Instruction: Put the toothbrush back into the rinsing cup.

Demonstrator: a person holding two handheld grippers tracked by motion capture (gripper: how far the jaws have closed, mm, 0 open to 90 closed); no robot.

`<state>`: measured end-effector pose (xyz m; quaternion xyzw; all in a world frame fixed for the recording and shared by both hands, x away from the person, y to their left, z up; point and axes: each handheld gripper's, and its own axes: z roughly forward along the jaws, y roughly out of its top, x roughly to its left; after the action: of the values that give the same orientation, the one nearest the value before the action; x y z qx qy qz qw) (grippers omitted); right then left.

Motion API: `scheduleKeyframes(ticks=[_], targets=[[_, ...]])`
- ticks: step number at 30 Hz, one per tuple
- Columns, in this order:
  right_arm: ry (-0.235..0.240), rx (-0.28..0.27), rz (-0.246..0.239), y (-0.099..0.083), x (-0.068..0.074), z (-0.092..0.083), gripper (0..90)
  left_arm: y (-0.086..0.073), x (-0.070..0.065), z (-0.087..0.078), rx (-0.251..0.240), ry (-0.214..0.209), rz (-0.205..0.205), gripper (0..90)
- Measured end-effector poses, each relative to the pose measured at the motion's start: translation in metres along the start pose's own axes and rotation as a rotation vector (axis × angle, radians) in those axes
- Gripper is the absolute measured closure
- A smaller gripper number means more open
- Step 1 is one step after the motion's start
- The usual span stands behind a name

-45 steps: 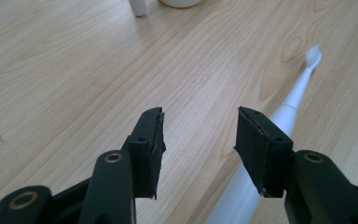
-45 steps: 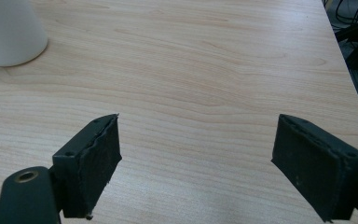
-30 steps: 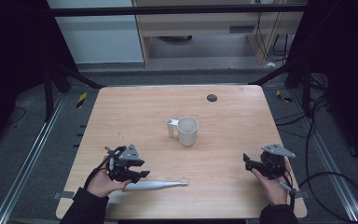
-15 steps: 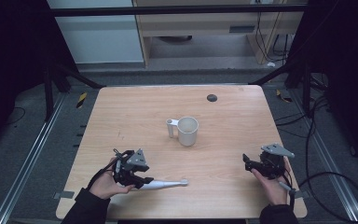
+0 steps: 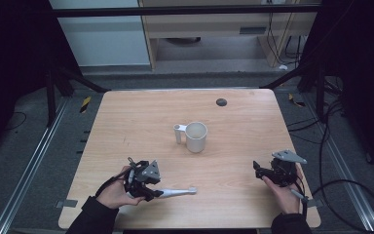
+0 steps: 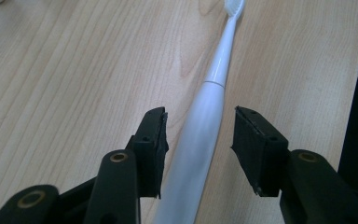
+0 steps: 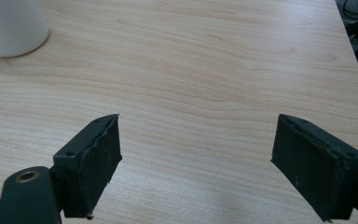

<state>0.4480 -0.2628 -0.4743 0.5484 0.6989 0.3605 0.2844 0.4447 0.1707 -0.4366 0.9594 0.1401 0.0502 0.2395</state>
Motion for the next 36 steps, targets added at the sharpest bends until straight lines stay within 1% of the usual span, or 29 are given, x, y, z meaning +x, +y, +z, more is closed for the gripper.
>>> scheduleKeyframes(ticks=[6,7,10,12,13,15,17,22,23,24,30,31,33,36], targets=[[-0.001,0.002,-0.006,0.000,0.001,0.001,15.5,0.003,0.003,0.001,0.020,-0.020,0.020,53.9],[-0.001,0.005,-0.008,0.000,0.001,0.002,15.5,0.004,0.004,0.002,0.034,-0.025,0.030,53.9],[-0.002,0.008,-0.008,0.000,0.001,0.003,15.5,0.006,0.004,0.004,0.041,-0.031,0.034,53.9],[-0.003,0.010,-0.012,0.000,0.001,0.003,15.5,0.008,0.004,0.009,0.069,-0.034,0.056,53.9],[-0.003,0.010,-0.012,0.000,0.001,0.003,15.5,0.008,0.004,0.009,0.069,-0.034,0.056,53.9],[-0.002,0.011,-0.013,0.000,0.001,0.003,15.5,0.008,0.004,0.013,0.086,-0.032,0.063,54.1],[-0.002,0.012,-0.014,0.000,0.001,0.003,15.5,0.009,0.004,0.014,0.090,-0.034,0.064,54.4],[0.002,0.016,-0.013,0.000,0.001,0.004,15.7,0.011,0.004,0.017,0.108,-0.039,0.082,54.8],[0.003,0.016,-0.014,0.000,0.002,0.004,15.7,0.011,0.003,0.018,0.109,-0.045,0.082,54.9],[0.003,0.016,-0.014,0.000,0.002,0.004,15.8,0.011,0.003,0.019,0.111,-0.043,0.092,54.9],[0.006,0.018,-0.013,0.000,0.001,0.004,15.9,0.012,0.002,0.024,0.130,-0.056,0.106,55.8],[0.006,0.018,-0.014,0.000,0.002,0.004,15.9,0.013,0.003,0.025,0.133,-0.054,0.115,56.0],[0.006,0.021,-0.014,0.000,0.002,0.004,15.9,0.013,0.002,0.027,0.140,-0.057,0.111,56.4],[0.007,0.022,-0.014,0.000,0.002,0.004,16.0,0.013,0.003,0.030,0.154,-0.062,0.119,56.9]])
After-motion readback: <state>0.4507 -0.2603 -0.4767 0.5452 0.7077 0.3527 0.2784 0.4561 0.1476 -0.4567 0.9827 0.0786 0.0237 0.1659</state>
